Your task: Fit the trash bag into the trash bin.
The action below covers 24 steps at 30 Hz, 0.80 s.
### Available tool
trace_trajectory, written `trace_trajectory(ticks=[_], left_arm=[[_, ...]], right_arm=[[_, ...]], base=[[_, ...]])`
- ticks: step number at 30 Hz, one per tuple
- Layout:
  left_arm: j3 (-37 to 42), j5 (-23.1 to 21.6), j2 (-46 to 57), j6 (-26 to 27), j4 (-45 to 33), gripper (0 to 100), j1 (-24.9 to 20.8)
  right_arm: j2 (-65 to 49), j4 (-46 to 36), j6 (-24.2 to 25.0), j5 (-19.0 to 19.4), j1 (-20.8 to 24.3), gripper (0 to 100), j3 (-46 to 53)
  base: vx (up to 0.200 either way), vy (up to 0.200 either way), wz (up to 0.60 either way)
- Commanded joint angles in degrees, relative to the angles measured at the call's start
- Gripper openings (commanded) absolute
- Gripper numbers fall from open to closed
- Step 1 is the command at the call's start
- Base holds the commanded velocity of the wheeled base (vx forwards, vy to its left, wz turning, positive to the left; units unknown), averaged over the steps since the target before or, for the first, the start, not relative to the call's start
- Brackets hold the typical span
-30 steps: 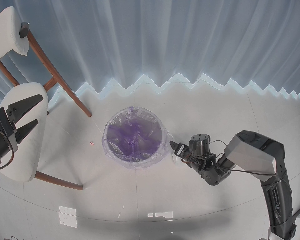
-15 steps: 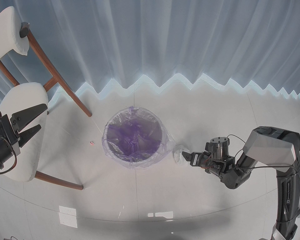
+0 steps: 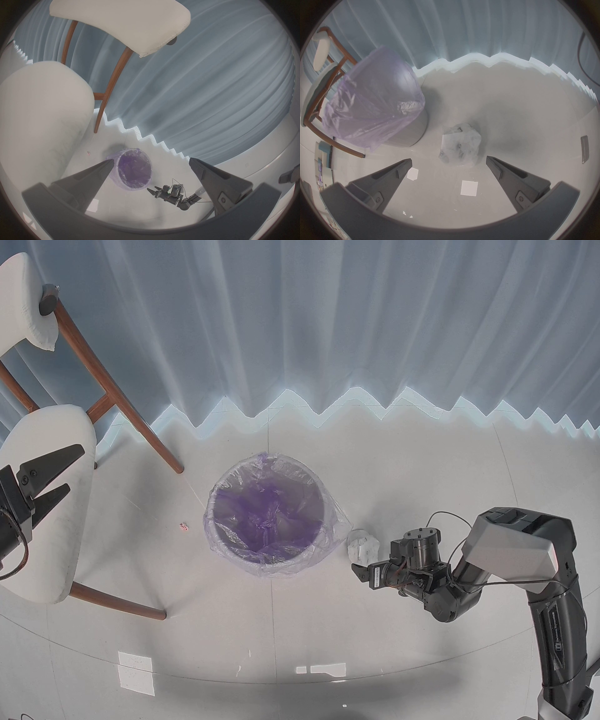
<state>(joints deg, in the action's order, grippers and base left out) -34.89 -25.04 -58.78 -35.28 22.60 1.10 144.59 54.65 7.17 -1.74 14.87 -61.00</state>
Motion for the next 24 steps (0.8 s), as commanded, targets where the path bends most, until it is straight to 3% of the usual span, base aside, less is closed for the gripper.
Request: trace_trajectory(ticks=[1,8,19,20,24], left_arm=[[0.26,-0.01,-0.28,3.90,-0.19,100,1.54],[0.52,-0.01,0.07,4.43,-0.10,100,1.72],[0.88,-0.01,0.60,4.52,-0.10,100,4.26],[0.96,0.08,0.60,4.52,-0.10,100,4.62],[1.32,0.08,1.04,4.52,-0.10,100,5.23]], right_arm=[[6.76,-3.76,-1.19,-0.89,0.95,100,-9.05],[9.04,-17.12,-1.46,-2.56,0.77,100,-20.82],[15.28,-25.91,-3.74,-4.41,-0.28,100,-33.66],[15.72,-26.00,-4.00,-4.58,-0.46,0,-34.36],[16.25,-25.47,-4.18,-4.85,-0.81,0,-35.59]], base=[[0.000,0.000,0.00],[0.000,0.000,0.00],[0.000,0.000,0.00],[0.000,0.000,0.00],[0.000,0.000,0.00]])
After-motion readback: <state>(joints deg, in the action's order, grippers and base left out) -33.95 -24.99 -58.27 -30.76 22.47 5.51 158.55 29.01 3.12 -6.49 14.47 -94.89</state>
